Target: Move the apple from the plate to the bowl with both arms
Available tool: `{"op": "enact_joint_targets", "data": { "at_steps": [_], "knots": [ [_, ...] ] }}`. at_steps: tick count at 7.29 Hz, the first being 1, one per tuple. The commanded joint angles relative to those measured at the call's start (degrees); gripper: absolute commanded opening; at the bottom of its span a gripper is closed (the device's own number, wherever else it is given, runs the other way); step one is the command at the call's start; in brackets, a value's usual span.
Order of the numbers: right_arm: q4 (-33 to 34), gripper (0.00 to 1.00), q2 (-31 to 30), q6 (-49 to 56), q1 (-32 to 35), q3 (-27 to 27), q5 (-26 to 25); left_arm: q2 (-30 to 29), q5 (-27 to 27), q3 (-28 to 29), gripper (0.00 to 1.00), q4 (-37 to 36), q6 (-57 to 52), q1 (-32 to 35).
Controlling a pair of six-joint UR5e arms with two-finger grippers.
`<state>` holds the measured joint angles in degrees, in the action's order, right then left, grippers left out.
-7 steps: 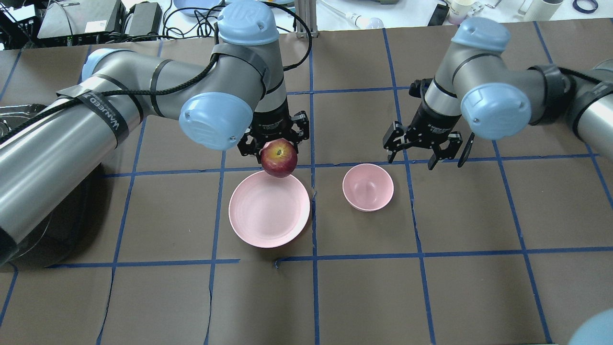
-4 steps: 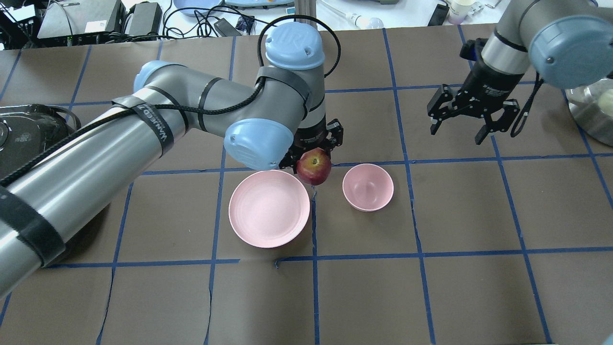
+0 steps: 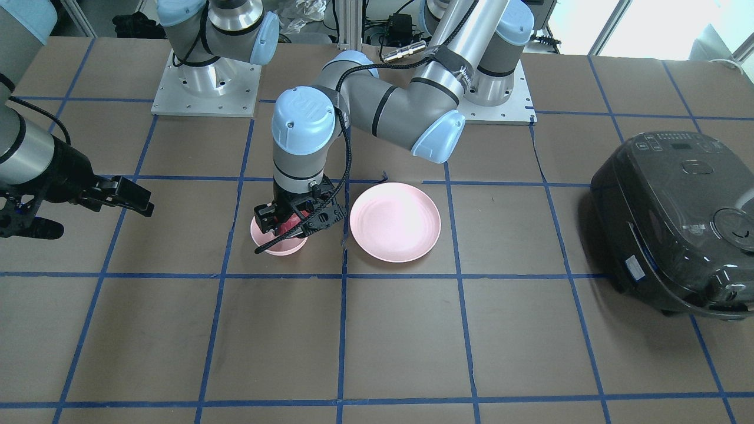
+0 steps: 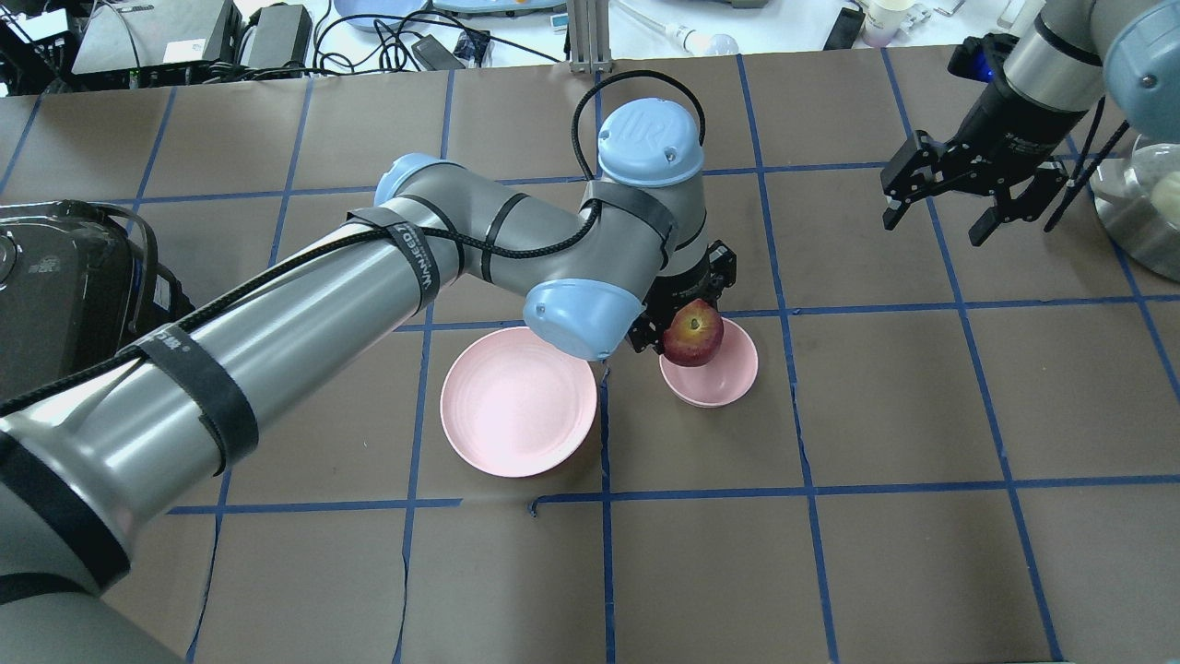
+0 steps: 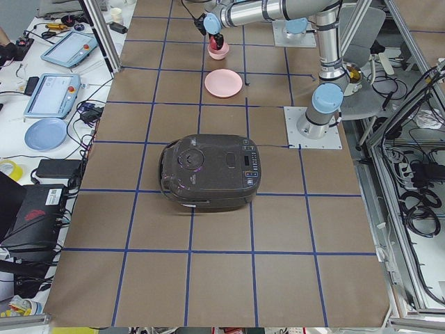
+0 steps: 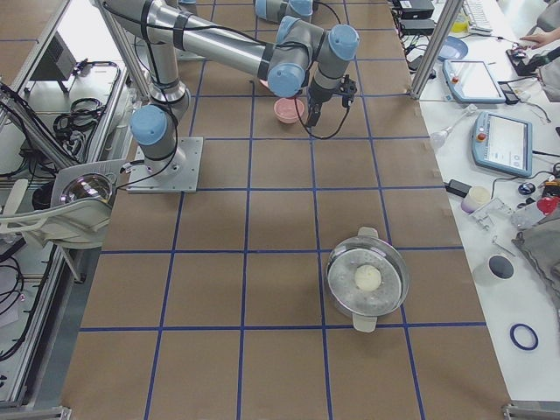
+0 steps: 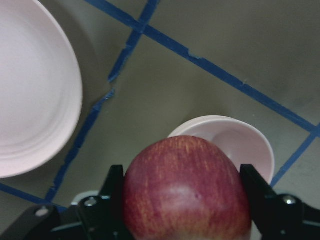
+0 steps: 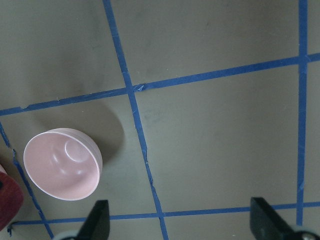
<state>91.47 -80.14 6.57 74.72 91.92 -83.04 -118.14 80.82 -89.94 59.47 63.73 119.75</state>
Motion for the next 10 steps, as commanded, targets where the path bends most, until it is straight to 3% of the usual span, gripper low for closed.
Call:
{"op": "enact_joint_targets", "data": {
  "at_steps": [1, 3, 4, 5, 6, 10],
  "knots": [
    [1.16, 1.0, -0.19, -0.59, -0.28, -0.16, -0.19, -1.74, -0.57, 0.11, 0.11, -0.5, 0.78, 1.01],
    [3.61, 1.0, -0.63, -1.29, -0.28, -0.16, -5.44, -2.27, -3.74, 0.02, 0.13, -0.5, -0.1, 1.01],
    [3.71, 1.0, -1.07, -1.29, -0.19, -0.16, -5.55, -2.27, -3.65, 0.02, 0.26, -0.41, -0.54, 0.93],
    [3.8, 1.0, -1.42, -1.38, -0.19, -0.16, -5.64, -2.44, -3.22, -0.15, 0.57, -0.32, -3.15, 0.92],
    [3.8, 1.0, -1.51, -3.21, -0.01, -0.25, -5.47, -2.62, -3.21, -0.15, 0.99, -0.24, -3.44, 1.01],
    [3.63, 1.0, -2.39, -6.57, 0.25, -0.07, -7.14, 0.35, -3.13, 0.99, 1.0, 1.08, -7.97, -0.12]
  ]
}}
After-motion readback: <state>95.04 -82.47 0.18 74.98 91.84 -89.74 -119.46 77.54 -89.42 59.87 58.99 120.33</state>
